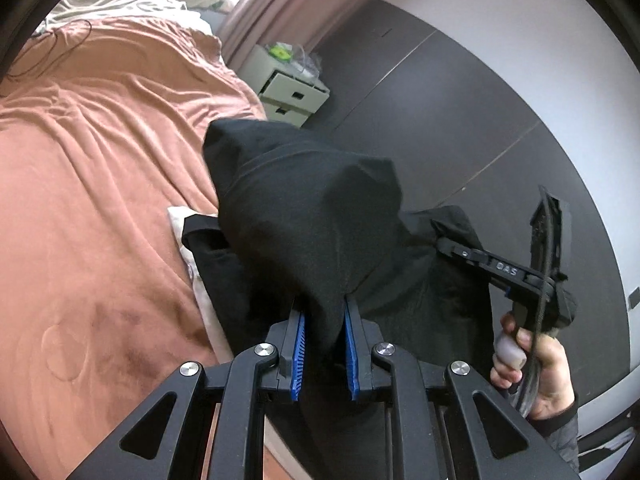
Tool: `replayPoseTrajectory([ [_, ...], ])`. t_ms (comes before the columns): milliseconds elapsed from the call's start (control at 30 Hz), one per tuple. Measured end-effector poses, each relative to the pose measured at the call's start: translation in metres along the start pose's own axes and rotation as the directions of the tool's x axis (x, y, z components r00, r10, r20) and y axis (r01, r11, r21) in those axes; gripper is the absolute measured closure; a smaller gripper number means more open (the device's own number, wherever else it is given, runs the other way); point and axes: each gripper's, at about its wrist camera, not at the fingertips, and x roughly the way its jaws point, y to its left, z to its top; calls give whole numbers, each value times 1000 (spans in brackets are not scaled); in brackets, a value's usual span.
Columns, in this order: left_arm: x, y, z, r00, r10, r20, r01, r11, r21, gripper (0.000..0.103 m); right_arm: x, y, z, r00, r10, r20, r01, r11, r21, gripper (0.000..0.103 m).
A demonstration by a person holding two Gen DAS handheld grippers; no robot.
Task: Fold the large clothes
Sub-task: 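Lift the folded jacket with both grippers and carry it toward the clothes stack, then lower the jacket onto the folded clothes stack with both grippers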
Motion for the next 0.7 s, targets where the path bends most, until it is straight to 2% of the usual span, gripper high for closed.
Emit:
replayPoseTrajectory([
  [67, 1, 4, 1, 1000, -7, -5, 7, 1000, 0, 80, 16, -3, 3, 999, -25, -26, 25, 1000, -13, 93],
  [100, 1, 6, 2, 1000, -1, -7, 1, 1000, 2, 74, 25, -5, 2, 997, -55, -46, 55, 998, -18, 93],
  [133, 1, 8, 3, 1000, 11, -4, -11, 1000, 3, 68, 37, -10, 2, 991, -107, -77, 107, 994, -12, 93],
  [200, -5, 13, 4, 1000, 25, 8, -25, 1000, 1, 65, 58, -22, 3, 974, -184, -132, 188, 982, 17, 86],
  [267, -10, 19, 4, 999, 32, 19, -32, 999, -7, 59, 64, -35, 4, 964, -215, -160, 229, 970, 78, 62],
  [333, -16, 27, 2, 998, 51, 20, -51, 999, -16, 58, 50, -49, 5, 962, -229, -145, 249, 958, 139, 48],
  [500, -28, 34, -10, 998, 61, 23, -60, 998, -21, 58, -19, -59, -5, 966, -253, -54, 259, 952, 162, 41],
  [567, -28, 34, -15, 999, 51, 16, -51, 998, -32, 58, -44, -63, -17, 967, -252, -27, 253, 951, 175, 27],
  [700, -16, 33, -20, 999, 33, -6, -33, 998, -51, 58, -89, -75, -53, 977, -214, 12, 205, 950, 235, 26],
])
